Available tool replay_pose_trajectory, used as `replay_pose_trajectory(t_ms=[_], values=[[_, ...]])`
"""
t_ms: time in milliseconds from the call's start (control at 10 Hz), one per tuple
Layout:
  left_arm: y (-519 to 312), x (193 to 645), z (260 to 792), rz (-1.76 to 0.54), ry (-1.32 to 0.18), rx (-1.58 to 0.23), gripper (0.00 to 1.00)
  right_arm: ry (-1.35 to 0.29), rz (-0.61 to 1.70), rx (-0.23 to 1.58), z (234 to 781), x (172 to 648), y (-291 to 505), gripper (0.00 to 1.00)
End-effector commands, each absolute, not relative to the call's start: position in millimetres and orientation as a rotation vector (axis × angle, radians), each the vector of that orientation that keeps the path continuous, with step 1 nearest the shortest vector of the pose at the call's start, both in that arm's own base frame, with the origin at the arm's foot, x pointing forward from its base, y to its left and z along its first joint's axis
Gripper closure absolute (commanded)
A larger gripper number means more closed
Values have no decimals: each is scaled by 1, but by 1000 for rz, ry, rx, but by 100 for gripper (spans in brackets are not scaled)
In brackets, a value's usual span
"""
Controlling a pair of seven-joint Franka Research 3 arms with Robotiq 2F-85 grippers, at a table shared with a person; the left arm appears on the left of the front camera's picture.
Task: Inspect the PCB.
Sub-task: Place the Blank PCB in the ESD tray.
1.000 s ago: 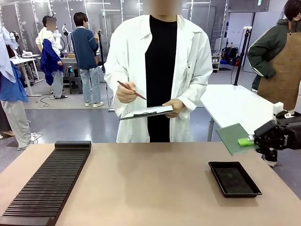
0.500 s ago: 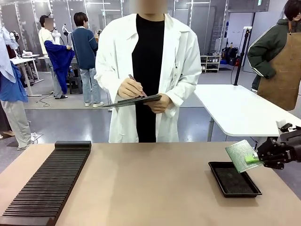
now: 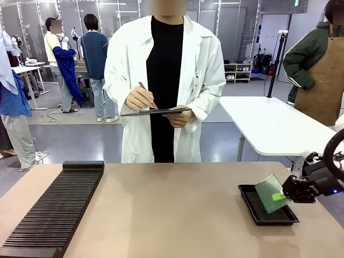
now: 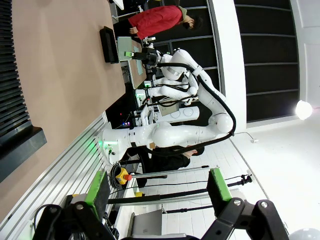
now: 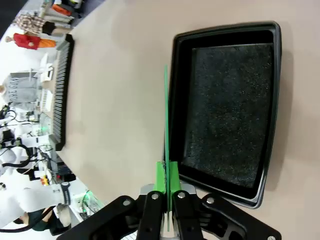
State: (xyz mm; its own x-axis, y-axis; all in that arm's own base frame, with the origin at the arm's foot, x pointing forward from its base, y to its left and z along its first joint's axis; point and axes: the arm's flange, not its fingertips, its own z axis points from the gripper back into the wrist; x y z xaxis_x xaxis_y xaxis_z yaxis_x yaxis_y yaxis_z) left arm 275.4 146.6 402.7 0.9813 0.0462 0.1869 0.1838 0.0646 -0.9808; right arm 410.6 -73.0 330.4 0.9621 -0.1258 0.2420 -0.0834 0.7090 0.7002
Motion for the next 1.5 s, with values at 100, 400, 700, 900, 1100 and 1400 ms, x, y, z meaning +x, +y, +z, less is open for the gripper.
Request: replay_pose_trajectory(t_ms=[100,400,700,900,1100,1400], values=[[147,273,405,-110,-188,-1492,0,-301,-8,705,310,417,-56,97],[147,273,405,-110,-188,-1492,0,-297,-22,691,302,420,-50,97],[147,273,405,-110,-188,-1492,0,-314,-50,685,301,425,-47,97],[147,273,405,-110,-188,-1492,0,-324,-47,683,301,427,-44,85],[147,273,405,-110,-188,-1492,0,-343,-50,688,306,427,-45,50],[147,273,405,-110,-188,-1492,0,-356,-32,643,314,420,-45,0]])
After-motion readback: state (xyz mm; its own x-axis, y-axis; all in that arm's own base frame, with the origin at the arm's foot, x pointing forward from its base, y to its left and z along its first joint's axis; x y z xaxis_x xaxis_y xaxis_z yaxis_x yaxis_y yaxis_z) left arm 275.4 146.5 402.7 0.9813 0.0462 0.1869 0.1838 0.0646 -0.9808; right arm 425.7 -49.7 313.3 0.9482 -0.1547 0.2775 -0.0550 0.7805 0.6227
